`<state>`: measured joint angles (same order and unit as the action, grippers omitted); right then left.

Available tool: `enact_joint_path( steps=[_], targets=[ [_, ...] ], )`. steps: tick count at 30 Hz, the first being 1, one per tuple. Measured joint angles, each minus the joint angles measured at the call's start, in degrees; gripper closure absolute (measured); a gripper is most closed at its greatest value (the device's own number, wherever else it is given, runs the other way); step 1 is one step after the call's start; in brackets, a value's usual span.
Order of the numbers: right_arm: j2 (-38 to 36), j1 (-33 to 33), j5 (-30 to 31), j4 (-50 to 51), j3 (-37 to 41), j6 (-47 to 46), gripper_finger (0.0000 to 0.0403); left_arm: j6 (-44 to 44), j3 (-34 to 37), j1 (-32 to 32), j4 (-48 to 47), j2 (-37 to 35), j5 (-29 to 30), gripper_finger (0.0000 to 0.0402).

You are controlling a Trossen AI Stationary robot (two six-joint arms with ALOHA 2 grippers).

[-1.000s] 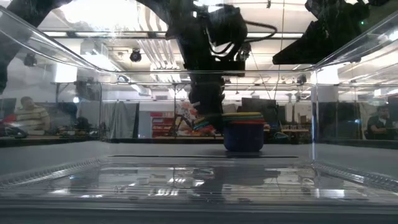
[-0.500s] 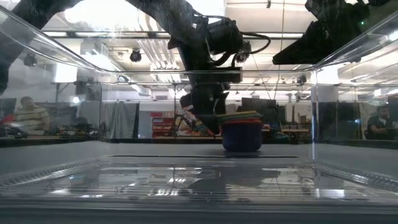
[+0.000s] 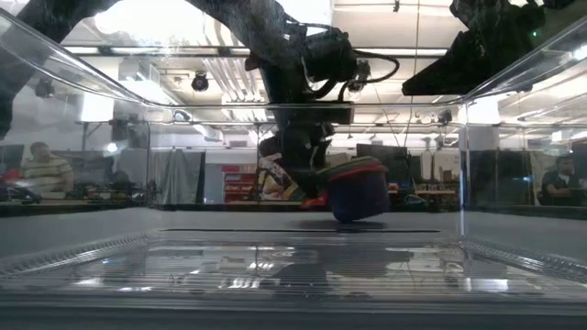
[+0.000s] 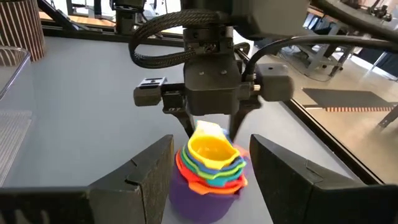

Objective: Nest measuring cups in basket
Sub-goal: Put the stacked measuring cups into the transparent bin

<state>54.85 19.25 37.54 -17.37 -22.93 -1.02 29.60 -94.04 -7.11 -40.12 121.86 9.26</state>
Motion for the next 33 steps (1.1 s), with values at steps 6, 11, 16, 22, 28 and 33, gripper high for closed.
enact_joint_path(
  steps=[6, 11, 16, 22, 28, 33],
  targets=[
    [0.0, 0.0, 0.0, 0.0, 0.0, 0.0, 0.0202, -5.4, -1.8, 0.4, -5.3, 0.0, -4.1, 0.0255],
    [0.0, 0.0, 0.0, 0.0, 0.0, 0.0, 0.0202, -8.4, -5.8, 1.0, -7.9, 0.0, -4.5, 0.0259],
    [0.0, 0.0, 0.0, 0.0, 0.0, -0.6, 0.0202, -8.2, -8.8, 1.3, -7.9, -0.1, -4.4, 0.0189],
    [0.0, 0.0, -0.1, 0.0, 0.0, -0.6, 0.0202, -5.0, -9.9, 1.9, -8.5, -0.1, -4.1, 0.0132],
    [0.0, 0.0, -0.2, 0.0, 0.0, -0.4, 0.0202, -1.3, -9.7, 2.0, -9.4, -0.1, -3.9, 0.0126],
    [0.0, 0.0, -0.2, 0.0, 0.0, -0.5, 0.0202, 1.3, -9.9, 1.9, -9.2, 0.4, -3.8, 0.0125]
  ],
)
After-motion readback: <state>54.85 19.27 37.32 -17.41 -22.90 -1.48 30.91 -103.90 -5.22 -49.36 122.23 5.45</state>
